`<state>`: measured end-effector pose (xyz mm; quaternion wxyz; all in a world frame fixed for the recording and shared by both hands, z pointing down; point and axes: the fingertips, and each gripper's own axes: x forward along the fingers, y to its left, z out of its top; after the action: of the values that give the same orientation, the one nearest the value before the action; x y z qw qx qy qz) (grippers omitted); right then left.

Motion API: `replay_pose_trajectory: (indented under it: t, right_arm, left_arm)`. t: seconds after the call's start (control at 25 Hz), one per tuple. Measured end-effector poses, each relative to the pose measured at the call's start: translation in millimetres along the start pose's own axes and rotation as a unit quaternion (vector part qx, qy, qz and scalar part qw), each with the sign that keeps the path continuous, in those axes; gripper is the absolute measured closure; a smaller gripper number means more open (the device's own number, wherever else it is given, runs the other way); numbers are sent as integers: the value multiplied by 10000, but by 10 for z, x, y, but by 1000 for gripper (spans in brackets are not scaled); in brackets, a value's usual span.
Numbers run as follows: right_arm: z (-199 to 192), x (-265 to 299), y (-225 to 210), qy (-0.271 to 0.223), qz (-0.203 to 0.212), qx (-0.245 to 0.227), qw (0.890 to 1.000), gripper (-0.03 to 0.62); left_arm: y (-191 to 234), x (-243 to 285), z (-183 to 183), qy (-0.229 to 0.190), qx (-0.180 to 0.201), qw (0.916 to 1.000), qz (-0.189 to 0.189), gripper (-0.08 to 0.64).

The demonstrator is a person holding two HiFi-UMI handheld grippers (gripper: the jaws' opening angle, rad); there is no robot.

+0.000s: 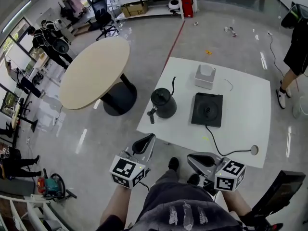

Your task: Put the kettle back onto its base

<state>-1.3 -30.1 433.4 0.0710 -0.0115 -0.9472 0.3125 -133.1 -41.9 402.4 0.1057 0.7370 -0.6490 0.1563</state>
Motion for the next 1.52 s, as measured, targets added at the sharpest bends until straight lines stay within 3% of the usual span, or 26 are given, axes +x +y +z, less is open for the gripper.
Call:
replay_pose_trajectory:
  t: [0.28, 0.48, 0.56, 0.68, 0.88, 1.04, 1.16, 1.24, 1.52]
  right_arm:
    - [231, 105, -277, -24, -690, 2, 9976, 591]
    - [322, 456, -445, 112, -898, 18, 9959, 591]
    - [366, 612, -475, 162, -946, 32, 9954, 591]
    - [424, 811, -500, 261, -1043, 101, 9942, 591]
    - [451, 1014, -540, 423, -1343, 163, 9899, 591]
    - [470, 1047, -619, 371, -1663, 273, 9850, 591]
    - [454, 1078, -650, 362, -1802, 338, 9824, 591]
    - [437, 1116, -645, 399, -1784, 364, 9825, 591]
    - [528, 1215, -722, 454, -1730, 254, 9835, 591]
  left_arm:
    - [590, 372, -257, 224, 154, 9996, 23, 546]
    - [980, 803, -783, 729, 118, 9973, 1, 239]
    - [1091, 980, -1006, 970, 189, 9951, -88, 209]
    - [1186, 1227, -1233, 1219, 256, 9917, -304, 209]
    - [1291, 1521, -1363, 1297, 461, 9889, -565, 223]
    - [1318, 1663, -1433, 1285, 462, 9867, -879, 304]
    - [1240, 1687, -1469, 1262, 465, 9811, -1393, 342]
    - [1154, 1676, -1470, 1227, 531, 9762, -1709, 489]
    - [1180, 1710, -1465, 1173, 486, 9749, -1828, 482]
